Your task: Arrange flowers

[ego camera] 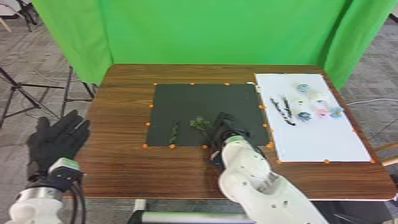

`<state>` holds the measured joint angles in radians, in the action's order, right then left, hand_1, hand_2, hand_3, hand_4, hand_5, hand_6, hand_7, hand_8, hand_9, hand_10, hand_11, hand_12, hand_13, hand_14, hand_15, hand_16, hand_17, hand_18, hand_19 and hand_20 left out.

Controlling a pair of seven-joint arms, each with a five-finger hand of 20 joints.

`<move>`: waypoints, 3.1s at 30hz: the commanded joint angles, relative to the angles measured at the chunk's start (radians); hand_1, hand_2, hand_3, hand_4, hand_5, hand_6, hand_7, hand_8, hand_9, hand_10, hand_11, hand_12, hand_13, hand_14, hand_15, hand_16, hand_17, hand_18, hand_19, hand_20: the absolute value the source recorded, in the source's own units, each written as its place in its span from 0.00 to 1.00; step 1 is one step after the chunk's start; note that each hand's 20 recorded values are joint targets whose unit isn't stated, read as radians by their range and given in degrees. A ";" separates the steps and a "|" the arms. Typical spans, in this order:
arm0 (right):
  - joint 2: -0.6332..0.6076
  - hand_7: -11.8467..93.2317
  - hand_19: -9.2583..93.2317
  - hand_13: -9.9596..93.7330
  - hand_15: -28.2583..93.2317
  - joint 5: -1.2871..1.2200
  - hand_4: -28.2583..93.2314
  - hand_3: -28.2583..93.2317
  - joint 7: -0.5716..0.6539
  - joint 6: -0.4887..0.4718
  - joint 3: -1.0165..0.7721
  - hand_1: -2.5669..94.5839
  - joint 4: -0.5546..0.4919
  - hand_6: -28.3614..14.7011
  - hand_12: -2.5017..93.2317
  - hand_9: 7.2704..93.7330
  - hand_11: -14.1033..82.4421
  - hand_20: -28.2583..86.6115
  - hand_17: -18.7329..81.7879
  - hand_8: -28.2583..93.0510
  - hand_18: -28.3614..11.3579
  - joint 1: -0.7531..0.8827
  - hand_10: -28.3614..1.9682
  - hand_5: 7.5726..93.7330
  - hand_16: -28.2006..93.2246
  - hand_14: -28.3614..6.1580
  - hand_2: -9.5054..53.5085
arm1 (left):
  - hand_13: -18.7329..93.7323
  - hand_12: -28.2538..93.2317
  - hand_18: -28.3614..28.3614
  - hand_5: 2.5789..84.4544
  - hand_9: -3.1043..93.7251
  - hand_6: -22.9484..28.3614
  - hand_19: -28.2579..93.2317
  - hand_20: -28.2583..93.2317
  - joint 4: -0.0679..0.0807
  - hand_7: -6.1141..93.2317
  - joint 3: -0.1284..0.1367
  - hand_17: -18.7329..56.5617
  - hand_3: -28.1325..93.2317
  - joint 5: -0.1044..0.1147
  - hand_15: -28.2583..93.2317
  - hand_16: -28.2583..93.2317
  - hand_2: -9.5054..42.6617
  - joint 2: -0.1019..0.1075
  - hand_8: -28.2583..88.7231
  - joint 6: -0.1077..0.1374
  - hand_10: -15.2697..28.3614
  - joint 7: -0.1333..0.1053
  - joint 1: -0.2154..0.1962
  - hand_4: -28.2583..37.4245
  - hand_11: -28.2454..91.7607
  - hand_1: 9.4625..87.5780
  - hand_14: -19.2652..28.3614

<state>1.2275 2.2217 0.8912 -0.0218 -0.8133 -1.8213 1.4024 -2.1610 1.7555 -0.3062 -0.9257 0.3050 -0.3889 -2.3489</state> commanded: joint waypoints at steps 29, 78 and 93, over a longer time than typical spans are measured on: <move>-0.003 0.37 1.00 0.92 0.75 -0.005 0.06 0.80 0.011 -0.086 -0.008 0.43 -0.059 0.55 0.37 0.91 0.58 0.66 0.85 0.22 0.34 -0.005 0.50 0.78 0.55 0.60 0.00 | 0.36 0.31 0.68 0.45 0.36 0.61 0.47 0.28 0.015 0.24 -0.001 0.18 0.80 0.021 0.54 0.14 0.42 -0.010 0.15 -0.050 0.70 -0.013 -0.008 0.00 0.43 0.20 0.71; -0.077 0.29 1.00 0.93 0.73 -0.003 0.09 0.80 0.011 -0.153 -0.073 0.31 -0.198 0.52 0.35 0.94 0.52 0.64 0.85 0.16 0.28 0.056 0.44 0.87 0.54 0.55 0.22 | 0.36 0.31 0.69 0.45 0.36 0.62 0.47 0.28 0.007 0.23 0.010 0.18 0.79 0.035 0.54 0.14 0.43 -0.016 0.15 -0.048 0.70 -0.032 -0.043 0.00 0.43 0.21 0.72; -0.234 0.27 1.00 0.86 0.75 -0.022 0.08 0.78 0.140 -0.052 -0.405 0.35 -0.100 0.46 0.33 0.85 0.50 0.70 0.80 0.16 0.26 -0.006 0.37 0.70 0.54 0.52 0.00 | 0.36 0.31 0.69 0.45 0.36 0.61 0.47 0.28 -0.009 0.24 0.026 0.17 0.79 0.036 0.54 0.14 0.43 -0.010 0.15 -0.058 0.70 -0.055 -0.064 0.00 0.43 0.21 0.72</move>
<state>1.0758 2.2655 0.9968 -0.0114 -1.1112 -2.0107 1.4653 -2.1514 1.7580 -0.2720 -0.9333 0.2600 -0.4489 -2.3785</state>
